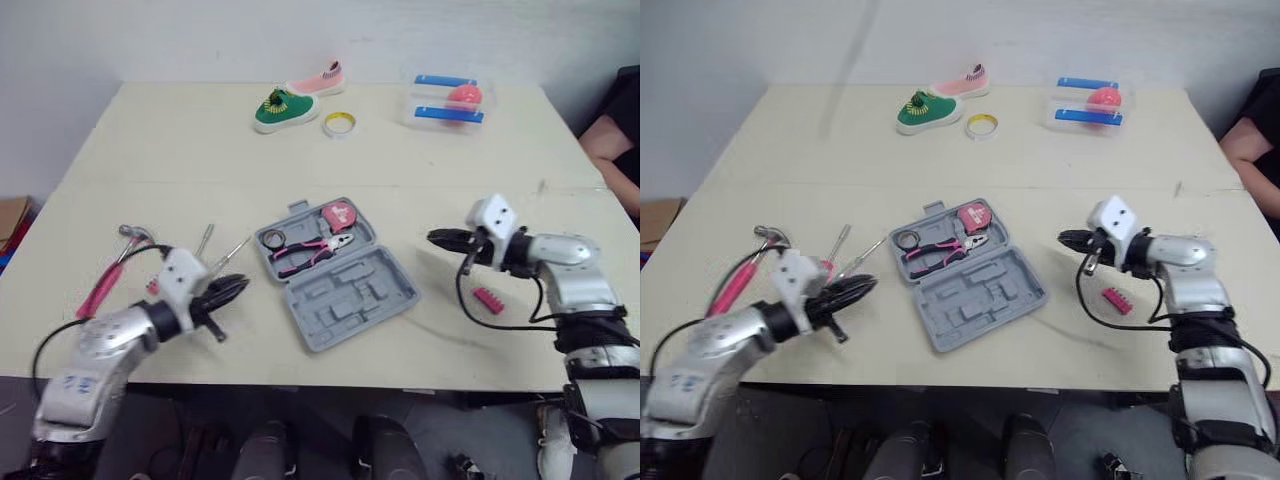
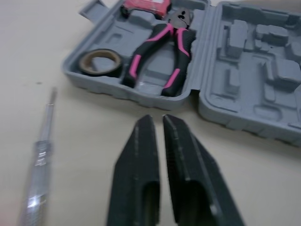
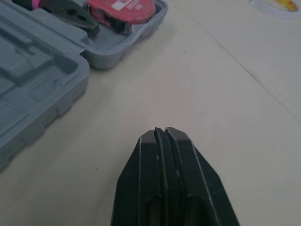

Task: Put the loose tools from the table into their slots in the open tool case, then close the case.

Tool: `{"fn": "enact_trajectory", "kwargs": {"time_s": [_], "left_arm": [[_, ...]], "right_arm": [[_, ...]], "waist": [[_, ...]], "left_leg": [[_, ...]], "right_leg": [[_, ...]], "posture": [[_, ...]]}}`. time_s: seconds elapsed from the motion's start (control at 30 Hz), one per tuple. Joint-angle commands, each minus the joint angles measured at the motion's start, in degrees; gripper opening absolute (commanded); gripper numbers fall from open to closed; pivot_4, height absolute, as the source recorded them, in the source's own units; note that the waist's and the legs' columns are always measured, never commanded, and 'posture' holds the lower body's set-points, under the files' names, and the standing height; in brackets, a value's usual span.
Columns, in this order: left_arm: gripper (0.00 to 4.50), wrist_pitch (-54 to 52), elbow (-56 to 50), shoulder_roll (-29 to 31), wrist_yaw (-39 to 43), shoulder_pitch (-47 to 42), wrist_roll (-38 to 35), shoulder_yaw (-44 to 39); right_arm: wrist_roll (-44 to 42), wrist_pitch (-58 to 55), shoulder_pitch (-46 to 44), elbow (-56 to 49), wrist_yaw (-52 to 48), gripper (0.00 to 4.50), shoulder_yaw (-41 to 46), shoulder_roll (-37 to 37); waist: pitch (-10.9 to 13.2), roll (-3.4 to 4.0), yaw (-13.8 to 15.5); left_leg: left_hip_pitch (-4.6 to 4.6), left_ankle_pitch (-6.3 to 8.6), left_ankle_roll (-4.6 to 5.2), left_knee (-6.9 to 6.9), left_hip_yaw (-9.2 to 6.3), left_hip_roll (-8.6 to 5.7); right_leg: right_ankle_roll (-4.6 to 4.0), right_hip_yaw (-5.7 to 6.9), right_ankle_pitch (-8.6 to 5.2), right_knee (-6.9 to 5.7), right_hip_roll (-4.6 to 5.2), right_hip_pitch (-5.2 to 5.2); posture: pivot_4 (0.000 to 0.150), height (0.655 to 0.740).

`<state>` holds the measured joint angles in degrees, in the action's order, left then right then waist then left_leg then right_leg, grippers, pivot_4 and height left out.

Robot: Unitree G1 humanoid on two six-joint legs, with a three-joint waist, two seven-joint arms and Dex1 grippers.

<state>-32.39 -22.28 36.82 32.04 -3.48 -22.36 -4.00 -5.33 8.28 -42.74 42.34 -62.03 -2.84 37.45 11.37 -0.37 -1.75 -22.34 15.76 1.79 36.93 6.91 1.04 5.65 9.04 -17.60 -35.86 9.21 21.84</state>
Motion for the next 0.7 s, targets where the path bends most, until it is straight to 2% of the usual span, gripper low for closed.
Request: {"fn": "enact_trajectory", "kwargs": {"time_s": [0.03, 0.17, 0.47, 0.7], "left_arm": [[0.04, -1.37, -0.63, -0.9, -1.57, -0.78, 1.35, 0.99], [0.04, -3.28, 0.96, -4.11, -3.22, -2.99, 2.0, 3.25], [0.04, -6.05, 2.86, -7.58, -3.8, -5.48, 3.55, 6.52], [0.04, -5.97, 5.68, -9.12, -3.38, -8.22, 5.41, 8.9]], "right_arm": [[1.45, 2.68, -2.57, 2.41, 0.48, 0.0, -0.67, -1.31], [3.49, 4.39, -4.93, 4.83, 2.83, 0.0, -2.29, -5.77], [6.68, 8.28, -6.43, 8.97, 5.74, 0.0, -3.78, -10.22], [6.12, 8.93, -6.05, 8.02, 1.99, 0.0, -3.83, -9.54]], "waist": [[0.01, 0.01, 0.11], [0.01, 0.01, 0.1], [0.01, 0.02, 0.16], [0.01, 0.02, 0.1]], "left_leg": [[-0.02, 0.01, 0.01, 0.04, 0.0, 0.0], [-0.01, 0.04, 0.08, 0.24, -0.01, -0.02], [-0.02, 0.04, 0.1, 0.24, -0.14, -0.12], [0.01, 0.03, 0.07, 0.21, -0.14, -0.07]], "right_leg": [[-0.01, 0.0, 0.0, 0.01, -0.02, 0.0], [0.03, -0.01, 0.02, 0.02, 0.02, -0.13], [0.05, 0.01, 0.03, -0.02, 0.1, -0.18], [0.05, 0.02, 0.03, -0.02, 0.04, -0.19]], "posture": [[0.15, 0.74], [0.15, 0.74], [0.15, 0.74], [0.15, 0.74]]}}
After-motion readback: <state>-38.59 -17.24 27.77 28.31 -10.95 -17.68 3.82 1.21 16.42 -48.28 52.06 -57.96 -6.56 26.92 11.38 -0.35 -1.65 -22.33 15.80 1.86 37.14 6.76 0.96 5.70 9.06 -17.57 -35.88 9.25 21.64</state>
